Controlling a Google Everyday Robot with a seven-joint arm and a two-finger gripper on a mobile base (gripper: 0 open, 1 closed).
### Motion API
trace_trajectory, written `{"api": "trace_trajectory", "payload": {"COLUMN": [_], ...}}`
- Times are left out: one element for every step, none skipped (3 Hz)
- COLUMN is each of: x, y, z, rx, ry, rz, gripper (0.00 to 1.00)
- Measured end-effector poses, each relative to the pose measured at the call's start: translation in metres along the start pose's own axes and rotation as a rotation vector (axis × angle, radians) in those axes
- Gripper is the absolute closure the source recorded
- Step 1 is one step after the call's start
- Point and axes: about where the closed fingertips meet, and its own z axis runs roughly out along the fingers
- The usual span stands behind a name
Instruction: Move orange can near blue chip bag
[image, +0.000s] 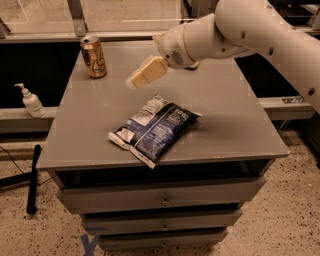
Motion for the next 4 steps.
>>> {"api": "trace_trajectory", "payload": {"x": [0.000,-0.003,-0.018,-0.032], "y": [0.000,-0.004,-0.021,-0.040], "z": [0.000,0.004,0.034,0.079], "rx": [0.000,0.008,0.012,-0.004], "ry": [0.000,-0.038,-0.118,-0.179], "rz": [0.000,0.002,0.006,-0.004], "gripper": [0.00,0.00,0.00,0.00]}}
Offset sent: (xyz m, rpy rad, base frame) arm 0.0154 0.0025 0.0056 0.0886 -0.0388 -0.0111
